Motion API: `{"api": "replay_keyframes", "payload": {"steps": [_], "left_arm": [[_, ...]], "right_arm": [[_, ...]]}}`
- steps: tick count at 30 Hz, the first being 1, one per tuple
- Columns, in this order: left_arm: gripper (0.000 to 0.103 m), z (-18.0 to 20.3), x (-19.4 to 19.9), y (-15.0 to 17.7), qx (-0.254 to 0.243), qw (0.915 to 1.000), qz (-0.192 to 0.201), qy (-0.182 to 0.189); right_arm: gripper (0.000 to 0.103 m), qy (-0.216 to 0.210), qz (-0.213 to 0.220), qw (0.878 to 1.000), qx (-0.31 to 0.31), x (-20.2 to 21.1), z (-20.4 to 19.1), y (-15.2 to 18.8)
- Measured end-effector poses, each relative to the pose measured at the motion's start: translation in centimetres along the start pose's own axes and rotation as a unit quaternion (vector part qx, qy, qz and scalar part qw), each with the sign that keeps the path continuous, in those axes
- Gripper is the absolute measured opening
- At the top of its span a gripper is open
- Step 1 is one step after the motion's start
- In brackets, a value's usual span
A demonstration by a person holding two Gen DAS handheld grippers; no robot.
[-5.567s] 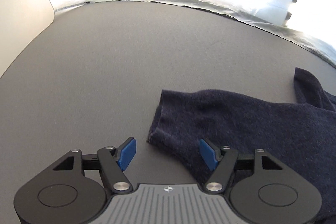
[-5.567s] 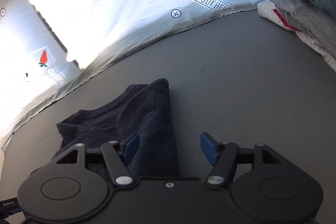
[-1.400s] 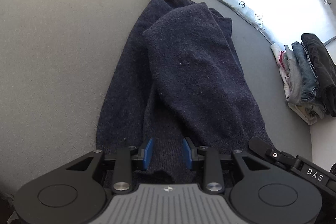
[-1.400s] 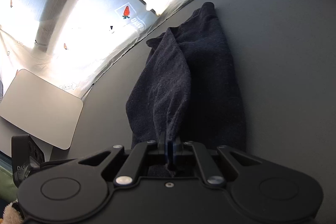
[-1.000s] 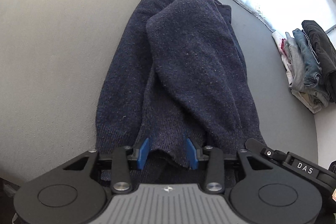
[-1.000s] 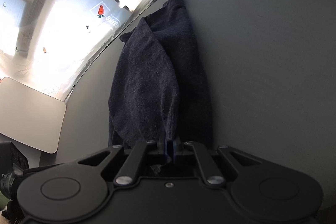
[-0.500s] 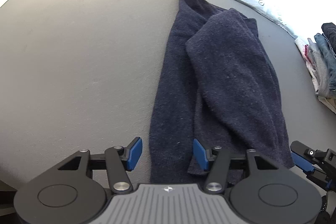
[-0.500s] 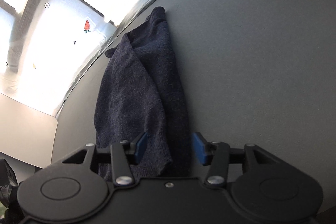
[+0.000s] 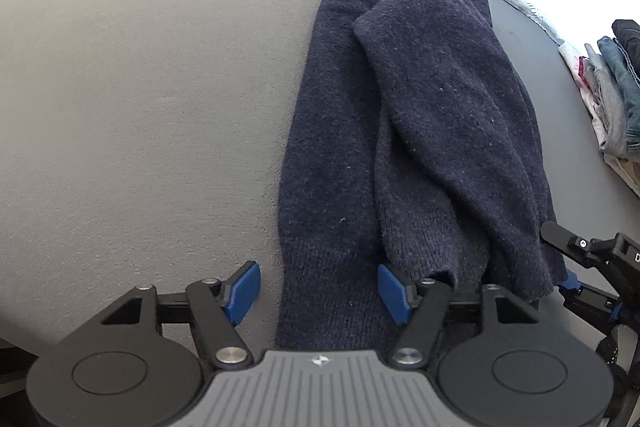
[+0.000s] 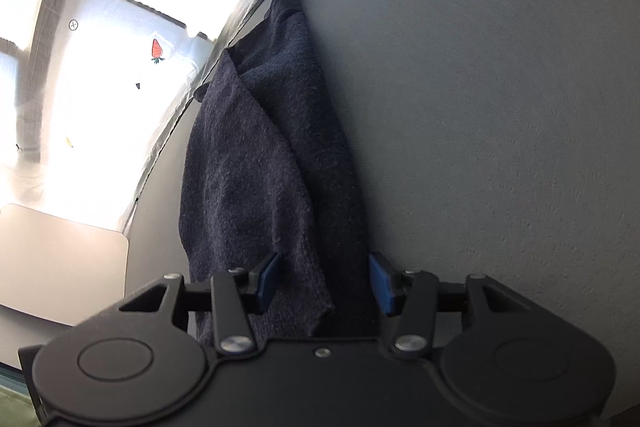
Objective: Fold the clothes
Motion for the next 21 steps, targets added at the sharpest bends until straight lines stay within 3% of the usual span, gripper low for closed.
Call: {"api": "replay_keyframes", "payload": {"steps": [4,6,8,10,11,12,13,14,15,21], "left_arm": [[0.065,0.0,0.0,0.2,0.007,0.9998,-0.002,0.017],[0.060,0.5,-0.1,0.2,-0.004,0.9999,-0.007,0.006],[0.046,1.1,-0.1,0.2,-0.016,0.9998,-0.008,-0.009],[0.039,1.4,-0.2,0.1,-0.020,0.9998,-0.009,-0.002],[0.033,1.5,-0.2,0.1,-0.022,0.9997,-0.010,-0.001],[0.028,1.3,-0.1,0.1,-0.022,0.9997,-0.011,0.003],[0.016,0.9,-0.1,0.1,-0.012,0.9998,-0.013,0.012],[0.009,0.3,0.0,0.2,0.008,0.9994,-0.014,0.030],[0.009,-0.3,0.1,0.3,0.032,0.9984,-0.014,0.045],[0.008,-0.7,5.8,0.0,0.087,0.9875,0.030,0.128]], "right_arm": [[0.050,0.005,0.018,1.000,0.015,-0.2,-0.4,-0.3],[0.054,0.003,0.022,1.000,0.022,-0.4,-0.5,-0.2],[0.055,0.000,0.022,0.999,0.025,-0.5,-0.6,0.1],[0.054,-0.002,0.014,1.000,0.026,-0.6,-0.6,0.3],[0.050,-0.004,0.007,1.000,0.020,-0.7,-0.5,0.3],[0.040,-0.002,0.000,1.000,0.016,-0.8,-0.4,0.3],[0.034,-0.001,-0.011,1.000,0.005,-0.9,-0.1,0.2],[0.021,-0.002,-0.025,1.000,-0.009,-1.1,0.2,0.1],[0.017,-0.012,-0.035,0.999,-0.035,-1.2,0.5,0.0],[0.013,-0.059,-0.049,0.993,-0.085,1.7,-0.7,-0.4]]}}
Point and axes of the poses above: each gripper's, at about its wrist camera, not at the fingertips, and x roughly against the way its jaws point, z to its right, y to its underside, the point moved 7 cm from there along -x, roughly the way its jaws point, and after that the axes turned 15 degrees about -x, right-handed, at the moved point
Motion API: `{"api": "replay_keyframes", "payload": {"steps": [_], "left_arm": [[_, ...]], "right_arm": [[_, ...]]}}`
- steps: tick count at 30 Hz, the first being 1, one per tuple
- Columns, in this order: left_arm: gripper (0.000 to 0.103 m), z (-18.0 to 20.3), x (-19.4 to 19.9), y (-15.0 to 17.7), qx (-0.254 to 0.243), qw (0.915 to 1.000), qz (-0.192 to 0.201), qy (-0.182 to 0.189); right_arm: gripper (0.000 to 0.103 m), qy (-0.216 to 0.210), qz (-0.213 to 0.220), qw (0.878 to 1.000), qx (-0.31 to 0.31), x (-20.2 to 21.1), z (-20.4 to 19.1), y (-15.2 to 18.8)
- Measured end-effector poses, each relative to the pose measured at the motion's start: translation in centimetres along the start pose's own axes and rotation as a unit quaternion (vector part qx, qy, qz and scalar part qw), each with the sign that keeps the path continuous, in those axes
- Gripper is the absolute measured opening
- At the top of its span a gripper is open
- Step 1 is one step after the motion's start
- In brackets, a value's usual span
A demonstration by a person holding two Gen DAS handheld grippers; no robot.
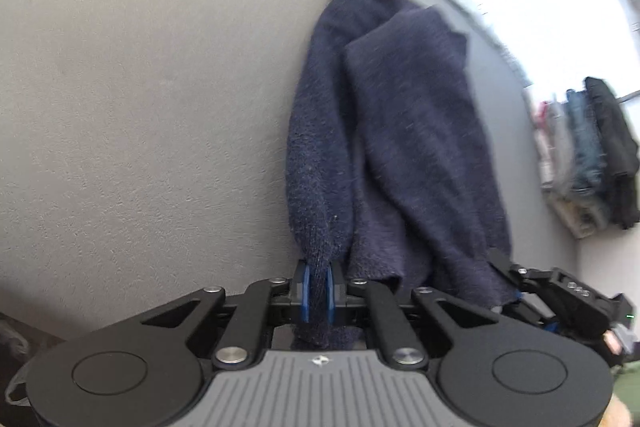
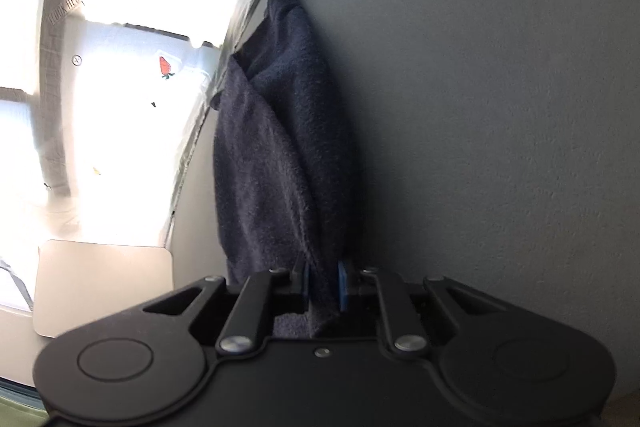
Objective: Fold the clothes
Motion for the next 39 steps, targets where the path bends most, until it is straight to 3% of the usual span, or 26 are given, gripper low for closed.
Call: {"api": "replay_keyframes", "payload": {"steps": [6,9,13,17,25,39], "left_arm": [[0.008,4.2,7.6,-2.0,-0.002,0.9957,0.067,0.064],[0.008,4.8,7.1,-2.6,-0.001,0.9946,0.081,0.065],[0.008,4.4,5.5,-3.4,0.024,0.9936,0.085,0.070],[0.008,5.0,6.2,-6.0,0.002,0.9903,0.123,0.064],[0.008,4.6,5.1,-11.4,0.023,0.9834,0.164,0.074],[0.009,2.5,-0.5,-19.8,0.040,0.9847,0.156,0.067]], "right_arm": [[0.012,-0.072,-0.010,0.996,-0.054,6.8,-3.5,0.3],[0.012,-0.089,0.012,0.995,-0.037,8.4,-5.2,0.1],[0.012,-0.099,0.024,0.987,-0.122,6.0,-3.8,-1.5],[0.012,-0.122,0.034,0.986,-0.111,5.3,-5.8,-2.6],[0.012,-0.134,0.048,0.979,-0.143,2.7,-8.2,-6.3],[0.012,-0.119,0.049,0.967,-0.218,-4.3,-9.2,-12.5]]}}
Point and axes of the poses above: each gripper's, at about its wrist camera, not at the fingertips, and x roughly against the way its jaws point, z to its right, y to its underside, the point moved 7 cm from there along -x, roughly the way its jaws point, and after that the axes turned 15 degrees about -x, right-handed, at the moved point
